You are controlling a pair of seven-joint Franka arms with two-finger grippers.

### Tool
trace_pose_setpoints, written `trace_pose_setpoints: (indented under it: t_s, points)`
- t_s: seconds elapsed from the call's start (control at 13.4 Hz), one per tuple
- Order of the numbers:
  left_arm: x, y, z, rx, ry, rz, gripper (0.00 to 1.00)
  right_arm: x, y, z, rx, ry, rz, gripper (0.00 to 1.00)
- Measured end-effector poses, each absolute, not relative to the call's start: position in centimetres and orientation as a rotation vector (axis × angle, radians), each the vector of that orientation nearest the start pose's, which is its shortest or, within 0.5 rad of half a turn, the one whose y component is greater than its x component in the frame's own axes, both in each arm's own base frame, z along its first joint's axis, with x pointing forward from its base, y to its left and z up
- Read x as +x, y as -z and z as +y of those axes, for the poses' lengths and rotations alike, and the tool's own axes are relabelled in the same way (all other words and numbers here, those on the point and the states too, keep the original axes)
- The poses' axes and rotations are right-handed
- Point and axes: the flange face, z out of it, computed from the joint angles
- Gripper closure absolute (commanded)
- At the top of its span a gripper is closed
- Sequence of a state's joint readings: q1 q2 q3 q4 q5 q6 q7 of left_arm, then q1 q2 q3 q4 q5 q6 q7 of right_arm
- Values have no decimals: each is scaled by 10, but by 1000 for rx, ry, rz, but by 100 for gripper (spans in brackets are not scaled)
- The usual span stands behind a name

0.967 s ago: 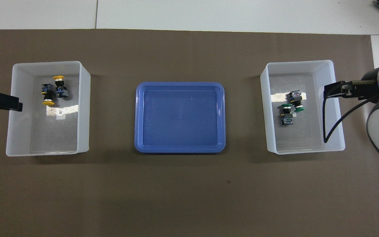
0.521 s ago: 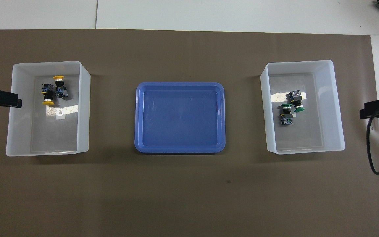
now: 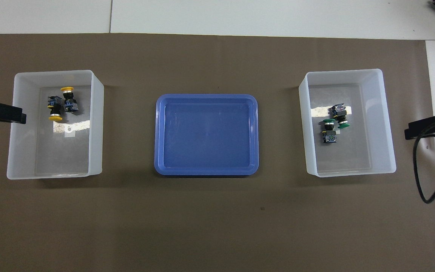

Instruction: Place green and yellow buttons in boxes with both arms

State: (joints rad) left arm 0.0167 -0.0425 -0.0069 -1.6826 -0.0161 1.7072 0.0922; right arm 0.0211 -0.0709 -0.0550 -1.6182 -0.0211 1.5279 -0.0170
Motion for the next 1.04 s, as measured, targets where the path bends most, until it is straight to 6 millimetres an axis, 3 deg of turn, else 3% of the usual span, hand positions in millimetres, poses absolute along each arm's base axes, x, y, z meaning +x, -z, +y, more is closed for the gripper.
trace_pose_setpoints:
  t_s: [1.04]
  points:
    - [553,-607,8,-3148,106,115,0,528,-637,-15,-3156,-34,-39,0]
